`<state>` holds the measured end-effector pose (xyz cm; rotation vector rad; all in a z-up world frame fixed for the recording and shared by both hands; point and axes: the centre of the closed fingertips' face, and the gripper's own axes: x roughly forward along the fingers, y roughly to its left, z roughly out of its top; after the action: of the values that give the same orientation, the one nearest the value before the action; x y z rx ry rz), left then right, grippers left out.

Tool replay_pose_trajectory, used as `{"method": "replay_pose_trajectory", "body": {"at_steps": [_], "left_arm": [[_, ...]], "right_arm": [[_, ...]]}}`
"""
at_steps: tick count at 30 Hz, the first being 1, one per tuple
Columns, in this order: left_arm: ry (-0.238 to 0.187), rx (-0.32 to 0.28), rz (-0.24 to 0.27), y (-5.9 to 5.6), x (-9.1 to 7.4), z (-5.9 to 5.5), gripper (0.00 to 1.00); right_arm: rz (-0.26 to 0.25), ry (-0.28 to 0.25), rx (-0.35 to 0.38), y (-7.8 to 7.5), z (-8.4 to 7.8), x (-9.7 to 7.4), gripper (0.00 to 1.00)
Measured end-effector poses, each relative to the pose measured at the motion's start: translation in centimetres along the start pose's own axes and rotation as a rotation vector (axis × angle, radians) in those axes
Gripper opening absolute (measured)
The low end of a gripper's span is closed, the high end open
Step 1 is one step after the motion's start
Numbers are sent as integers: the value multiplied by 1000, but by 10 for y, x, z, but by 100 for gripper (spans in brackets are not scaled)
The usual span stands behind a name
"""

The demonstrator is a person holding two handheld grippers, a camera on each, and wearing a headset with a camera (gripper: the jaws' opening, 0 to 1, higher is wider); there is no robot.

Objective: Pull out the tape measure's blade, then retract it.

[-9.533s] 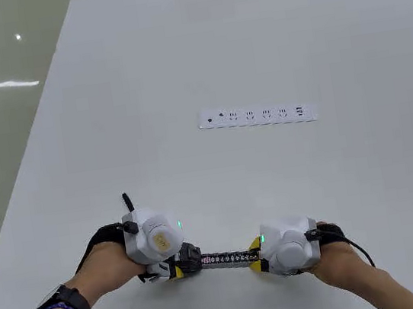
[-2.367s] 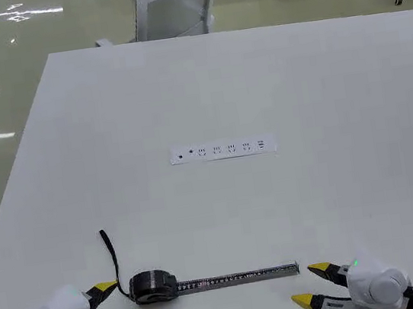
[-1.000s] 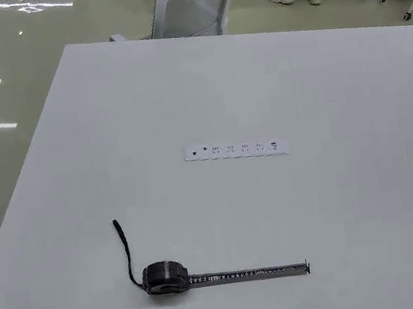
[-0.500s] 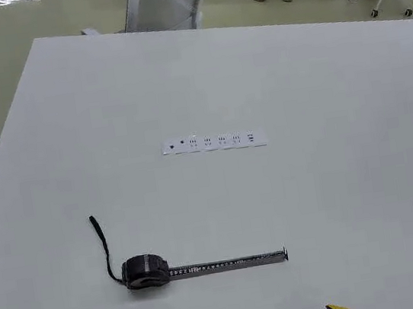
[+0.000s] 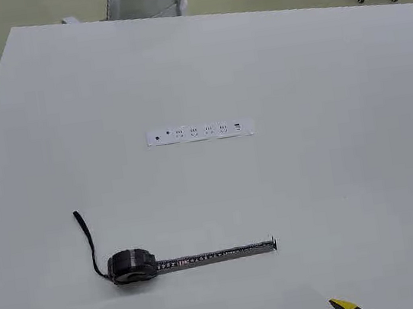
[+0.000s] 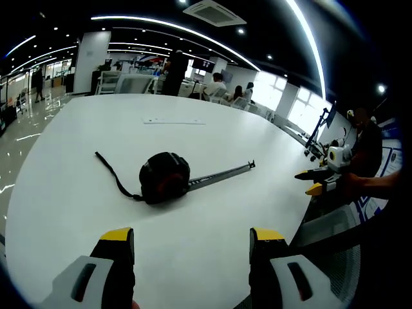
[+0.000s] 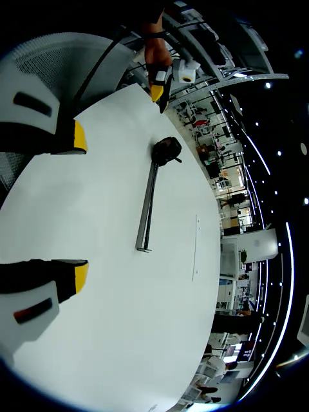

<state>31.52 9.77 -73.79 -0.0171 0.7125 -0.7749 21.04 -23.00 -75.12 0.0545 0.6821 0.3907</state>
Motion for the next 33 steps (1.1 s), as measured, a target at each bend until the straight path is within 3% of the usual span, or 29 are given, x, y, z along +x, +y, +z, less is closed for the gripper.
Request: {"method": "replay_pose_trajectory", "body": {"at_steps": [12,19,28,33], "left_arm": [[11,-24,-6,-3,12,-3,70],[8,-33,-4,2,21,4,70],[4,-40,5,2,33,22,70],[10,-52,34,10,38,26,68]], "right_arm": [[-1,8,-5,-13,3,1,65],[9,27,-23,-24,4,9,64],[49,68,-65,-35,5,27,62],[79,85,-84,-39,8,36,62]]}}
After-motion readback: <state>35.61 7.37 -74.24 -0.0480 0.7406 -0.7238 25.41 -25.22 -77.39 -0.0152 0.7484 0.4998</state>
